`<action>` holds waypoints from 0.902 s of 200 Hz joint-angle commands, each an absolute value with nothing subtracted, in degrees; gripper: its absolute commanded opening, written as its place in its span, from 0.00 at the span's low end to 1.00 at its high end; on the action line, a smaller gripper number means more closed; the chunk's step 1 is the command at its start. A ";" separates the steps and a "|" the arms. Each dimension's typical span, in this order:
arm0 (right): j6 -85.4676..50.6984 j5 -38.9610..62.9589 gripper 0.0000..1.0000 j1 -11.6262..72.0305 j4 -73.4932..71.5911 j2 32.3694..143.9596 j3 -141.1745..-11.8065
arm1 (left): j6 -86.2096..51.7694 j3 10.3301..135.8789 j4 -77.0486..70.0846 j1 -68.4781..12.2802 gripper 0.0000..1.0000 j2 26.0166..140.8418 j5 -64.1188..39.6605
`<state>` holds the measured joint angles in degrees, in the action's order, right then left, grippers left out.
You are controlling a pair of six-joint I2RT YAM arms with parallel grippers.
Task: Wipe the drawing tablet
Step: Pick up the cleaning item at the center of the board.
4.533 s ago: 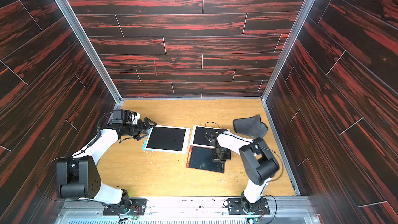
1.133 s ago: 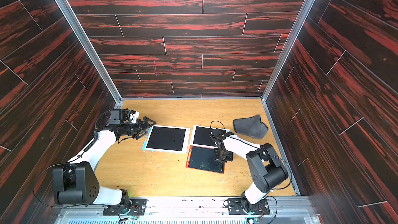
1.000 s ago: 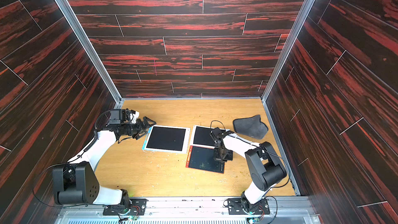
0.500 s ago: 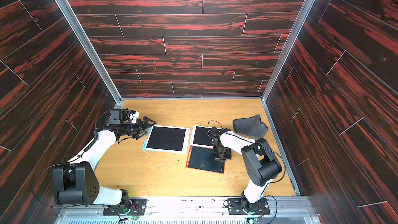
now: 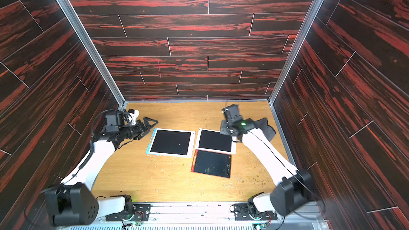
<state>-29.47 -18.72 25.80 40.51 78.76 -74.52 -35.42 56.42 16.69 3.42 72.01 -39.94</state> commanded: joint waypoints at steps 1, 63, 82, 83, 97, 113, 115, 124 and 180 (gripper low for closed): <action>-28.62 -17.99 0.38 25.01 34.55 77.35 -70.60 | -35.80 55.03 17.75 3.60 1.00 67.50 -37.06; -27.36 -13.21 0.50 24.27 25.49 67.00 -60.05 | -41.24 43.81 12.86 3.52 1.00 52.05 -31.80; -27.81 -13.62 0.58 24.27 24.98 63.10 -55.93 | -43.22 39.05 10.97 3.43 1.00 48.41 -30.53; -27.88 -13.75 0.60 24.26 25.06 62.97 -55.78 | -43.32 38.77 10.84 3.43 1.00 48.29 -30.51; -28.45 -15.18 0.65 24.22 26.95 61.66 -54.05 | -45.25 35.70 9.00 3.19 1.00 47.15 -30.46; -29.15 -17.96 0.88 23.89 29.86 62.11 -53.03 | -47.13 33.40 8.27 2.47 1.00 46.89 -30.11; -29.30 -18.38 0.92 23.79 30.23 62.35 -52.90 | -47.25 33.27 8.26 2.33 1.00 46.86 -30.03; -29.56 -19.46 0.98 22.65 31.63 63.68 -52.99 | -47.46 32.64 8.40 1.37 1.00 46.85 -29.64; -33.24 -10.77 0.98 1.78 32.12 82.66 -61.73 | -43.83 32.73 12.37 -4.21 1.00 49.88 -26.17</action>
<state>-30.15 -12.93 8.73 30.83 75.59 -56.25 -44.99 32.69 12.10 -3.31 48.21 -27.35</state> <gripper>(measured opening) 0.980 0.999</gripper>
